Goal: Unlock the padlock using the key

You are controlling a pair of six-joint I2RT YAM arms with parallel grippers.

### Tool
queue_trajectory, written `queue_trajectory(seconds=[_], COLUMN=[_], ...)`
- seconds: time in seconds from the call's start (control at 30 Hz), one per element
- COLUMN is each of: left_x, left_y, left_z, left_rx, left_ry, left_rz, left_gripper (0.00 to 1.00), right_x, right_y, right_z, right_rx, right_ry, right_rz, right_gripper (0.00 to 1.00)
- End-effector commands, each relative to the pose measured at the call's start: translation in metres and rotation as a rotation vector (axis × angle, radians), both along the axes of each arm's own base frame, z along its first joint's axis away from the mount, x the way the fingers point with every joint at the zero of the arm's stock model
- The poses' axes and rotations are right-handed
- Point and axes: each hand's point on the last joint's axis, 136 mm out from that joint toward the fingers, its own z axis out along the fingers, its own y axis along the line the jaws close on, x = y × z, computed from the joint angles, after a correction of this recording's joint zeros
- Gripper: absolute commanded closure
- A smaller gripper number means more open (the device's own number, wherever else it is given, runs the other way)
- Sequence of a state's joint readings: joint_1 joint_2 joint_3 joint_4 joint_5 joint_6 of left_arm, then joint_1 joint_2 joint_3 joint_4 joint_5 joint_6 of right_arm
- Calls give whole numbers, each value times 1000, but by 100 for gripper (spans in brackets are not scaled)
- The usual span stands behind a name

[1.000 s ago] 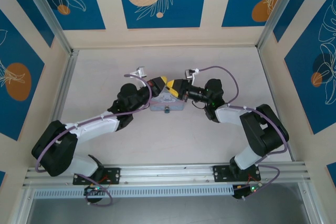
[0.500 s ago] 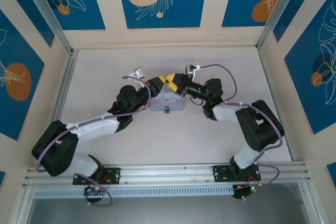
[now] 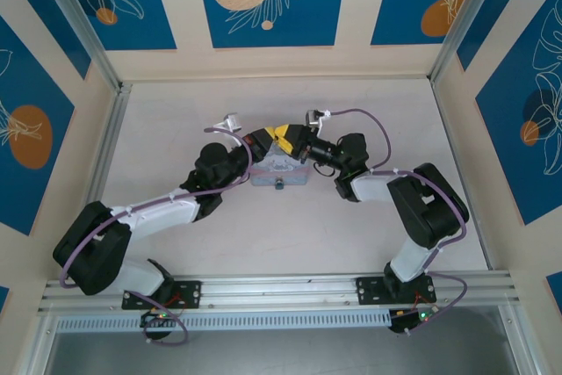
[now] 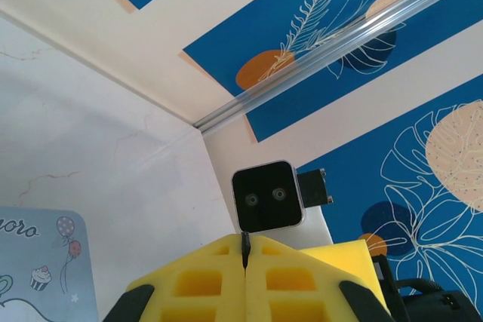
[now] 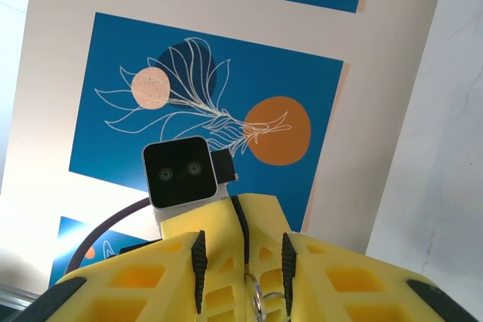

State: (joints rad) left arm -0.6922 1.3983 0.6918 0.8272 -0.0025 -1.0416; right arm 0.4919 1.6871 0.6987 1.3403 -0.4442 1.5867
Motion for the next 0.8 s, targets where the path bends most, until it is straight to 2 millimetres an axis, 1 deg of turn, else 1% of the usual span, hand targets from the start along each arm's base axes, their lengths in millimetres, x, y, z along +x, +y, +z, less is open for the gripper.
queue_trajectory(seconds=[0.0,0.17,0.3,0.53,0.77], left_x=[3,3,4,5,5], left_y=[2,2,2,1,1], left_z=[7,9,9,9,8], left_rx=[-20,-24,-22,-22,-21], left_ry=[-29,-33,-33,-32,-27], left_rz=[22,26,26,24,23], left_gripper=[100,100,100,100,100], right_x=[-6,-11,-14,-14,-14], right_y=[1,1,-2,-1,5], right_z=[1,-2,0,0,8], right_rx=[24,19,22,23,33], right_ry=[-10,-2,-7,-3,-20], right_rz=[2,2,-2,2,19], right_gripper=[66,67,67,69,72])
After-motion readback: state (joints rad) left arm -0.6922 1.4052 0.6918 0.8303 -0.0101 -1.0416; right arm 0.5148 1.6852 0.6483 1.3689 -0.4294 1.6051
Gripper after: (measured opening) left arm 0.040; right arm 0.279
